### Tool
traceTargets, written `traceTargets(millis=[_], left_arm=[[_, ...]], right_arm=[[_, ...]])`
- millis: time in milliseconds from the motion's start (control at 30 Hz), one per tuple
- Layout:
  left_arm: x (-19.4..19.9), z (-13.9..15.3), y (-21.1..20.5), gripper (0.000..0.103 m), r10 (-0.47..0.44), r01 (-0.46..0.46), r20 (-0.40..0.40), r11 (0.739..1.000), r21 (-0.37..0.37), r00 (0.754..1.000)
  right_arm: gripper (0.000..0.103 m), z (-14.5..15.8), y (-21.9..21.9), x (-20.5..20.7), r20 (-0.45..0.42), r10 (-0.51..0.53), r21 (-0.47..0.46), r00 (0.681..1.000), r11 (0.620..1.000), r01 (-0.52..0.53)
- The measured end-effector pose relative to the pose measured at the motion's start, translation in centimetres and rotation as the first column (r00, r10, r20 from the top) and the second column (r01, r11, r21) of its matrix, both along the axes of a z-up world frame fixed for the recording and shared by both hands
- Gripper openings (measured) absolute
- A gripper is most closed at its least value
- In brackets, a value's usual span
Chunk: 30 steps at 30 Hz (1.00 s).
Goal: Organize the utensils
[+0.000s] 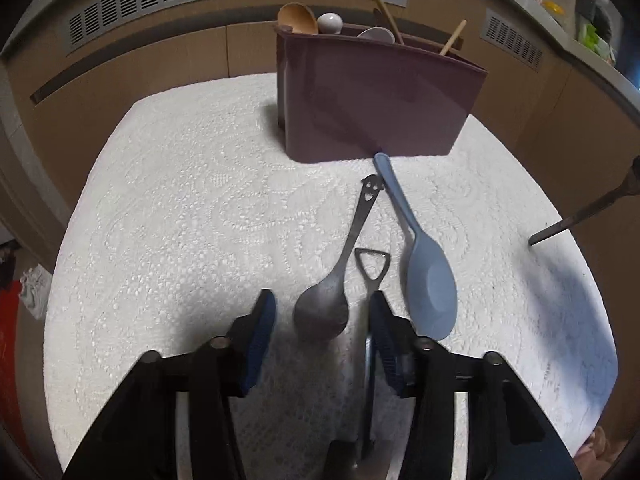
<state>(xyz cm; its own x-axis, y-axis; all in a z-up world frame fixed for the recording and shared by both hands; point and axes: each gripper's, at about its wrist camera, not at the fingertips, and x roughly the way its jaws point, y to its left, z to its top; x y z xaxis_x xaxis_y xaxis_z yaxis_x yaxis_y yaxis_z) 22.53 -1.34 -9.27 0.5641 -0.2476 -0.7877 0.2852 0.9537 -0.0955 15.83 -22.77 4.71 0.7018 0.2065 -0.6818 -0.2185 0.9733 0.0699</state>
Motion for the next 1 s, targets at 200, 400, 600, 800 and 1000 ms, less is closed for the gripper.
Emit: traceTargets(millis=[200, 400, 600, 800, 1000], left_arm=[[-2.8, 2.5, -0.7, 0.013, -0.021, 0.015, 0.12, 0.999, 0.049, 0.993], [-4.0, 4.6, 1.0, 0.019, -0.045, 0.044, 0.127, 0.999, 0.01, 0.991], [-3.2, 1.4, 0.9, 0.039, -0.036, 0.035, 0.035, 0.998, 0.045, 0.999], [-1.3, 0.1, -0.4, 0.042, -0.03, 0.03, 0.021, 0.999, 0.038, 0.999], [-1.2, 0.0, -0.6, 0.029, -0.043, 0.041, 0.043, 0.998, 0.037, 0.998]], right_arm=[[0.029, 0.6, 0.1, -0.2, 0.01, -0.007, -0.011, 1.0, 1.0, 0.008], [0.029, 1.5, 0.3, -0.9, 0.047, -0.011, -0.023, 0.999, 1.0, 0.012], [0.029, 0.8, 0.5, -1.1, 0.028, -0.009, -0.026, 1.0, 1.0, 0.009], [0.029, 0.3, 0.7, -1.0, 0.013, 0.002, -0.03, 1.0, 1.0, -0.001], [0.029, -0.1, 0.6, -0.8, 0.004, -0.005, -0.03, 1.0, 1.0, 0.005]])
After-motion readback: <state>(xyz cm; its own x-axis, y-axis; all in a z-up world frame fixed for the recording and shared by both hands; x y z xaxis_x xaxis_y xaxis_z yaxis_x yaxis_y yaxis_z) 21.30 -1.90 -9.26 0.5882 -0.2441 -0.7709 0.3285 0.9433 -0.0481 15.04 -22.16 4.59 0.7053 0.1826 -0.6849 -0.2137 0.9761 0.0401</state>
